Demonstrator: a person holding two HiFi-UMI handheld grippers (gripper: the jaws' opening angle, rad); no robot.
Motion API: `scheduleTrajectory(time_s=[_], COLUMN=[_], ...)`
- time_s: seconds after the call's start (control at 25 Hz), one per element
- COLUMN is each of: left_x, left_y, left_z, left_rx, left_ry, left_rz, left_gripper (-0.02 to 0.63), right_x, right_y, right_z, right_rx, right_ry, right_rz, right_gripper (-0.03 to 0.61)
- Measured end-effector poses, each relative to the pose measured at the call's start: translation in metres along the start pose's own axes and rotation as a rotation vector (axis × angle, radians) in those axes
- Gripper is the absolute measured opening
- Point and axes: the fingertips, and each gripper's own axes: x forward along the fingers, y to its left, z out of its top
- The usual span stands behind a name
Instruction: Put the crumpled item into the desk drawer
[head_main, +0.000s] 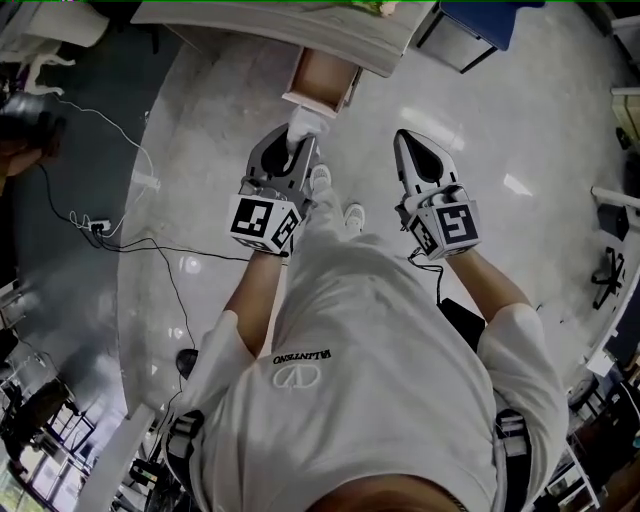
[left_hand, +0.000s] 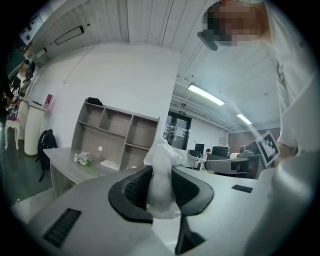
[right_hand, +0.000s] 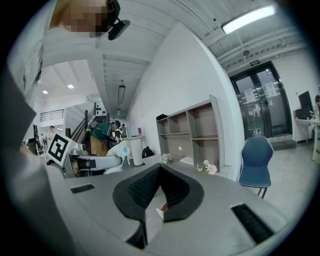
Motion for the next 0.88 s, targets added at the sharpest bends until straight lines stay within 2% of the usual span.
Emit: scheduleTrajectory(time_s=[0.2,0.52,0.72,0.88], left_x=[0.036,0.087,0.115,0.138], left_y=[0.032,0.085,0.112,0.127], left_z=[-0.009,-0.041,-0.07,-0.111], left_rx=[-0.001,-0.04,-0.072,-0.08], left_ry=[0.047,0.127,0.178,0.246], left_rz=[-0.019,-0.069,-0.054,-0.028], left_gripper=[0.089,0.089,0.089,0.089], right_x=[0.055,0.138,0.177,0.207], right_y=[-0.007,-0.006,-0.015,-0.028], right_z=[-0.01,-0.028,-0.061,-0.1], right_rx=[0.005,0.005,0.033,0.065], right_ry=[0.052,0.076,0.146,0.204], right_rz=[0.009,-0.022,-0.035,-0.05], right_gripper=[-0.002,-0.002,-0.002,-0.002])
